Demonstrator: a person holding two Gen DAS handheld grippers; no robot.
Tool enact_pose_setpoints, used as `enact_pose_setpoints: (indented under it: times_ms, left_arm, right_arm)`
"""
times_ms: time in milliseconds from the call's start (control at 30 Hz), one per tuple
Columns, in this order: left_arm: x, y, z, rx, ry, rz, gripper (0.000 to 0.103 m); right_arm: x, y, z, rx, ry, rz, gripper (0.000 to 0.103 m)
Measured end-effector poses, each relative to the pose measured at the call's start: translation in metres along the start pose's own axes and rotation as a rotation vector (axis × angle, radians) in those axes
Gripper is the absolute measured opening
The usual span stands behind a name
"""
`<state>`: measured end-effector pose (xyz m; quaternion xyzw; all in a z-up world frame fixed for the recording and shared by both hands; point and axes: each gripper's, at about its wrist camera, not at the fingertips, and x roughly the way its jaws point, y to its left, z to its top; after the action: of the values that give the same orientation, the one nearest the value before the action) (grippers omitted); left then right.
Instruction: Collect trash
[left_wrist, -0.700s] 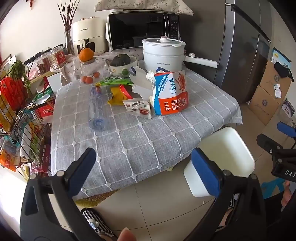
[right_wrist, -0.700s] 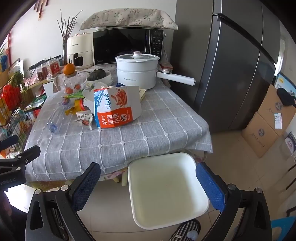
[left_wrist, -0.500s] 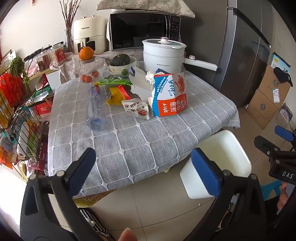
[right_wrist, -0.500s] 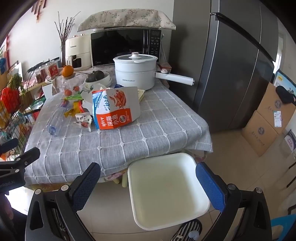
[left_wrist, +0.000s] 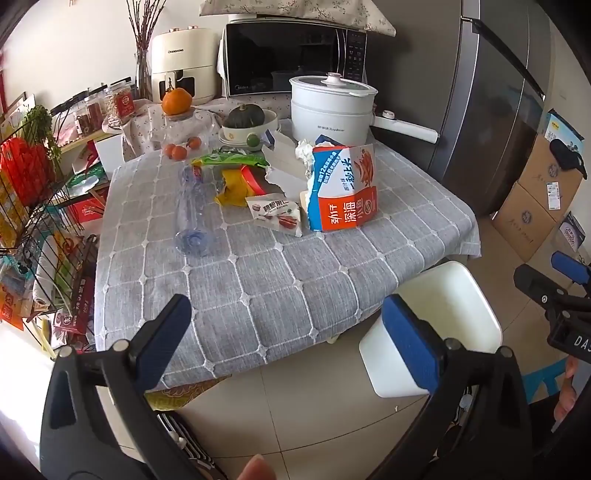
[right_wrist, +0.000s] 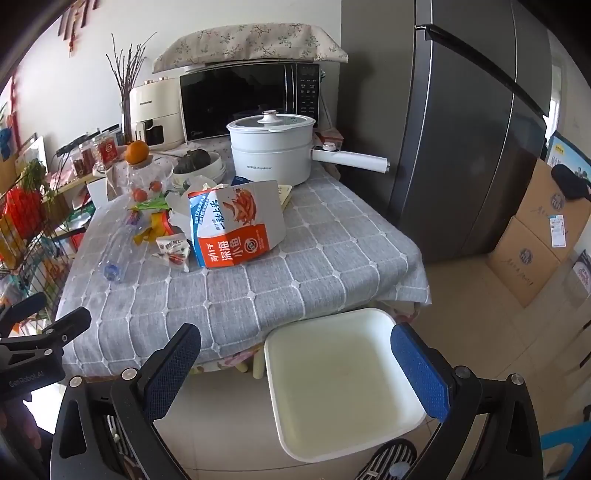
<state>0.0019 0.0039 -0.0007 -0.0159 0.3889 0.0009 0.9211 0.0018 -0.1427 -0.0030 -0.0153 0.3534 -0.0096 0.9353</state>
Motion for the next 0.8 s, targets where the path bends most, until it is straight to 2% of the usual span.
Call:
enact_pose_setpoints:
  times_ms: [800]
  left_arm:
    - [-0.0009,-0.0003,-0.0037,0.020,-0.009,0.005,0.102]
  right_arm:
    - [0.0051,0.0012,-0.0039,0.010,0.018,0.011,0.103]
